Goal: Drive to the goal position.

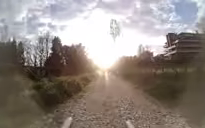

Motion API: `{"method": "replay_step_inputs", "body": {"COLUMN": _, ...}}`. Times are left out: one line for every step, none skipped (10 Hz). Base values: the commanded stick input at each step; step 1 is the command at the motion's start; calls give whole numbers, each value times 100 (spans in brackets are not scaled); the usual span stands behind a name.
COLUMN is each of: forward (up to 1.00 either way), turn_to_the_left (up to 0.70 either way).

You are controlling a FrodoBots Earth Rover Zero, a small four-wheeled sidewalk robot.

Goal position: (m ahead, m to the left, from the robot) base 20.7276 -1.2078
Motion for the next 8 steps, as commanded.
{"method": "replay_step_inputs", "body": {"forward": 50, "turn_to_the_left": 0}}
{"method": "replay_step_inputs", "body": {"forward": 50, "turn_to_the_left": 0}}
{"method": "replay_step_inputs", "body": {"forward": 50, "turn_to_the_left": 0}}
{"method": "replay_step_inputs", "body": {"forward": 50, "turn_to_the_left": 0}}
{"method": "replay_step_inputs", "body": {"forward": 50, "turn_to_the_left": 0}}
{"method": "replay_step_inputs", "body": {"forward": 50, "turn_to_the_left": 0}}
{"method": "replay_step_inputs", "body": {"forward": 50, "turn_to_the_left": 0}}
{"method": "replay_step_inputs", "body": {"forward": 50, "turn_to_the_left": 0}}
